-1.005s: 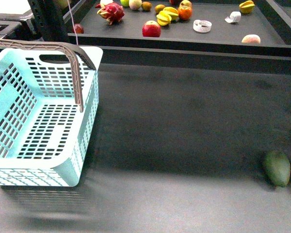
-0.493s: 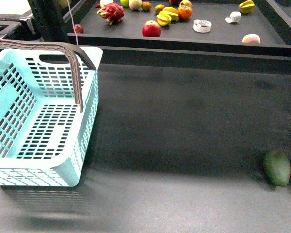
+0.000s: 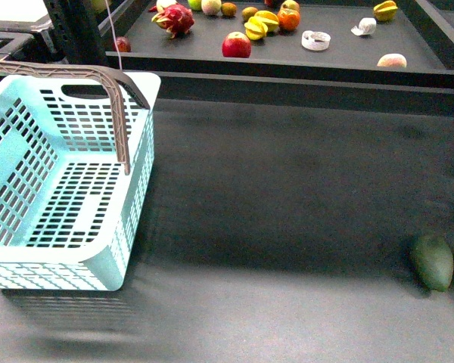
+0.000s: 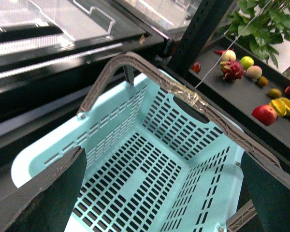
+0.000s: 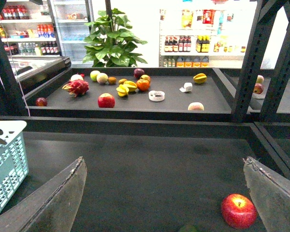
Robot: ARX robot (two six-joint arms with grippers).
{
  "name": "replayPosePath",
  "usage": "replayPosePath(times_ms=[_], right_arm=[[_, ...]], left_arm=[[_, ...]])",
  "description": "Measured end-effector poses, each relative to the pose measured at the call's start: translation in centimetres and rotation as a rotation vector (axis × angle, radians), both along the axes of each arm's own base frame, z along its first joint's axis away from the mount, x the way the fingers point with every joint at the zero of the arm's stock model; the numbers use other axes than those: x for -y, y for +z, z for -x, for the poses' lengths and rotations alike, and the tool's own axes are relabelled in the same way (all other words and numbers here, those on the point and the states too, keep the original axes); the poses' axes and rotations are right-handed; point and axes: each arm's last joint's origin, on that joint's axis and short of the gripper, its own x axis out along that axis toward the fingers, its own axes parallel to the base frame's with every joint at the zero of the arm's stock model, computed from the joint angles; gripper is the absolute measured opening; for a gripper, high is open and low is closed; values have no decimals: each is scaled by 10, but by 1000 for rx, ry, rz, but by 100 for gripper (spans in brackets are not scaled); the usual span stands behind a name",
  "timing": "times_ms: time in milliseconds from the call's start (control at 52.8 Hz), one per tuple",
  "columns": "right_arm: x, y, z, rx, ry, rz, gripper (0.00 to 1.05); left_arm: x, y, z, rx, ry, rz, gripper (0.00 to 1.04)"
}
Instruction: Pick mango with right arm and hold basket with left
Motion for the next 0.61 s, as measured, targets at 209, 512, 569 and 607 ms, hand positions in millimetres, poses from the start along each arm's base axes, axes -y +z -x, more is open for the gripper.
replayPosePath(times_ms=[209,512,569,607], right_arm=[[0,0,0,0,0,0,97],[0,0,0,0,0,0,97],[0,0,0,0,0,0,97],[0,0,0,0,0,0,97]], left_arm=[[6,-15,-57,-49,-35,156,99],[12,-27,-130,-59,-45,330,99],[12,-28,-142,-51,-43,350,99],[12,-28,-149,-43,-44,366,99]])
